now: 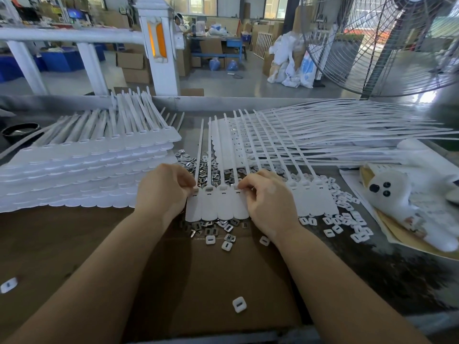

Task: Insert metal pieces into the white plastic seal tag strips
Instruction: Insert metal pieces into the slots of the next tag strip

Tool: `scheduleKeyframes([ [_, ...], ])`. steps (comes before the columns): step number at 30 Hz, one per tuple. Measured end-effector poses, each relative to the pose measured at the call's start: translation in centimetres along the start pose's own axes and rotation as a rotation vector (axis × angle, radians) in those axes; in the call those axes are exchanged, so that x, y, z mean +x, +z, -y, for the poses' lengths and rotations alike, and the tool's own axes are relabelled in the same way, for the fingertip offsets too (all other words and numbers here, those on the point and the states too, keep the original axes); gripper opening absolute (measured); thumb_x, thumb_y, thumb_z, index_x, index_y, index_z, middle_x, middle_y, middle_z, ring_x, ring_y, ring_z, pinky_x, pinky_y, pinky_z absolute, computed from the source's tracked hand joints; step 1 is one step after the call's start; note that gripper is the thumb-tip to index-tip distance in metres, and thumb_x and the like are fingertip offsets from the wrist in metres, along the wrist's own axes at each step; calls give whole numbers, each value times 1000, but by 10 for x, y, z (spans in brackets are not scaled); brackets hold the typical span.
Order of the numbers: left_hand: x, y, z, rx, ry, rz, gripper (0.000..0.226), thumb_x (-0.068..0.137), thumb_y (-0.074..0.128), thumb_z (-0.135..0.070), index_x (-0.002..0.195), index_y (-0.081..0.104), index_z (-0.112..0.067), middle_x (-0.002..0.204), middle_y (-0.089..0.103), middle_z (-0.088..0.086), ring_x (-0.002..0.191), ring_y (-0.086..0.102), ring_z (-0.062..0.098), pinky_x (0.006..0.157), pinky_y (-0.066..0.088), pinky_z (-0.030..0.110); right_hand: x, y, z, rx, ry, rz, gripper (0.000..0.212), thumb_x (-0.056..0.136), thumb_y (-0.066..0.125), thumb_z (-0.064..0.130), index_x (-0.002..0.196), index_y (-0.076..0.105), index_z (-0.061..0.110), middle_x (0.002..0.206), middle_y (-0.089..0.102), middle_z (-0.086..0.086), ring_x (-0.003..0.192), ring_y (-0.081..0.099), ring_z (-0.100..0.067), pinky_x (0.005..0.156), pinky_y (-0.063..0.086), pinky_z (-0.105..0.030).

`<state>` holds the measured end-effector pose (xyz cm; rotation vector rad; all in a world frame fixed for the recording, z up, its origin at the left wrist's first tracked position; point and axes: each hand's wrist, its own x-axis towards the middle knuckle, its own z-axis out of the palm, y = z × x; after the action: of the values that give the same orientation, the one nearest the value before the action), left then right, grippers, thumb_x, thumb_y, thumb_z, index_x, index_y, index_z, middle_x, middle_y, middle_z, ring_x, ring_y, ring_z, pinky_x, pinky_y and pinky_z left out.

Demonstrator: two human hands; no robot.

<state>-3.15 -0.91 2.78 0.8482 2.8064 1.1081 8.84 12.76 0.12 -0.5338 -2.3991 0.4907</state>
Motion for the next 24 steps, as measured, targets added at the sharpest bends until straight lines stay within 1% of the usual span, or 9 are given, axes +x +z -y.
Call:
scheduleKeyframes([
  [2, 1, 2, 0, -19, -14, -23, 22, 76, 74, -14, 67, 62, -29, 65, 58, -15, 66, 54, 4, 56, 36, 16, 0, 0, 0, -2, 0, 2, 14, 87, 57, 9, 89, 70, 12, 89, 63, -2, 90, 54, -18, 79, 38, -21],
  [3, 0, 3, 0, -22, -12, -28, 24, 76, 75, -13, 66, 60, -29, 64, 57, -15, 65, 53, 4, 55, 35, 16, 0, -1, 0, -5, 2, 6, 14, 87, 56, 9, 90, 70, 12, 90, 63, -2, 90, 54, -18, 79, 37, -20],
  [4, 0, 3, 0, -18, -7, -27, 25, 76, 74, -12, 65, 60, -29, 65, 58, -14, 67, 54, 6, 57, 36, 17, 0, -1, 0, -9, 5, 12, 15, 87, 56, 9, 90, 70, 12, 90, 63, -2, 91, 54, -17, 78, 36, -19],
  [7, -1, 4, 0, 11, 13, -17, 22, 78, 72, -11, 68, 62, -27, 71, 62, -8, 78, 61, 15, 69, 42, 22, 1, -3, 1, -26, 8, 50, 17, 88, 55, 10, 93, 71, 13, 93, 63, -2, 93, 54, -17, 79, 36, -19],
  [10, -1, 4, -1, 53, 30, -10, 20, 80, 69, -11, 71, 62, -27, 80, 67, -2, 83, 62, 18, 74, 47, 26, 3, -7, 2, -28, 0, 104, 20, 89, 53, 11, 97, 71, 12, 97, 64, -4, 97, 54, -19, 83, 37, -22],
  [13, 0, 4, -3, 98, 35, -4, 14, 82, 66, -11, 79, 68, -25, 92, 69, 0, 88, 62, 19, 79, 51, 30, 4, -10, 2, -28, -3, 149, 21, 89, 53, 11, 100, 71, 12, 100, 64, -4, 99, 53, -18, 83, 35, -20],
  [16, 1, 3, -3, 121, 46, 6, 15, 85, 63, -11, 87, 73, -22, 99, 69, -1, 90, 60, 18, 78, 48, 27, 4, -13, 1, -23, 3, 174, 22, 90, 53, 11, 102, 71, 13, 102, 62, -3, 100, 52, -17, 82, 35, -18],
  [20, 1, 4, -5, 154, 57, -1, 22, 86, 58, -9, 90, 74, -23, 99, 70, -1, 89, 60, 20, 76, 48, 27, 3, -16, 1, 2, 7, 188, 22, 90, 53, 11, 104, 71, 16, 104, 61, 0, 100, 53, -14, 85, 39, -19],
  [24, -2, 7, -3, 136, 73, -31, 19, 87, 60, -11, 94, 74, -20, 101, 70, -2, 86, 58, 17, 72, 42, 24, -1, -16, -1, 20, -1, 176, 22, 92, 53, 13, 106, 70, 18, 102, 60, 3, 97, 52, -12, 80, 36, -14],
])
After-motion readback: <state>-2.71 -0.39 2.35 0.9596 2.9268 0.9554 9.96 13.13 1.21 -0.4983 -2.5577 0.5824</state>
